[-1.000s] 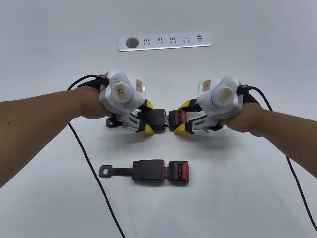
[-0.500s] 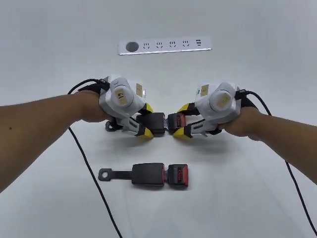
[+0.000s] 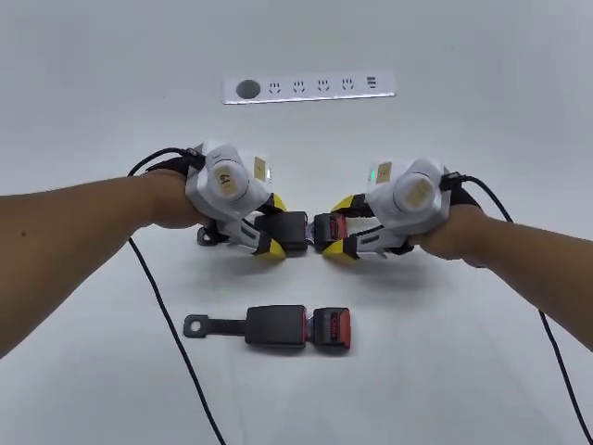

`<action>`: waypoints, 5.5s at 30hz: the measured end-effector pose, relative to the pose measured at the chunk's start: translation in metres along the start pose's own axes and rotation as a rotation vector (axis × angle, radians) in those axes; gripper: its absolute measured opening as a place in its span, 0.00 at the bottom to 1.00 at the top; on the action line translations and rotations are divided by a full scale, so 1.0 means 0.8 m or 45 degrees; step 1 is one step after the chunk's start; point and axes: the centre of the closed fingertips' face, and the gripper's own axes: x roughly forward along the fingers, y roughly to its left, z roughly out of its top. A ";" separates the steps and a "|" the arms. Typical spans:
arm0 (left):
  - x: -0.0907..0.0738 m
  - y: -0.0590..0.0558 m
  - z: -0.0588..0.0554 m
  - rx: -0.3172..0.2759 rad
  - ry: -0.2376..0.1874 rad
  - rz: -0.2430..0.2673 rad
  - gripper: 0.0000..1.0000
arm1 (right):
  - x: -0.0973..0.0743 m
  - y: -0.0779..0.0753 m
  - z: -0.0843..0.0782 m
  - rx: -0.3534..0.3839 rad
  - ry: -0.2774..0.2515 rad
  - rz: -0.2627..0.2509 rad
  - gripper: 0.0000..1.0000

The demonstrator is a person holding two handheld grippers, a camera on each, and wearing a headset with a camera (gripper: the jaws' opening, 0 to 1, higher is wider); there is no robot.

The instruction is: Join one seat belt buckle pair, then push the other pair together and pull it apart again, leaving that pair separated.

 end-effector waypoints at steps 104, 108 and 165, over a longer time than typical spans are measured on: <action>-0.016 0.017 0.015 -0.300 -0.161 0.164 0.63 | -0.132 -0.049 -0.087 0.302 -0.167 -0.310 0.61; -0.028 0.025 0.017 -0.393 -0.239 0.258 0.73 | -0.143 -0.057 -0.083 0.340 -0.198 -0.460 0.69; -0.218 -0.174 -0.065 -0.934 -0.676 0.797 1.00 | -0.209 0.133 -0.014 0.490 -0.406 -0.874 1.00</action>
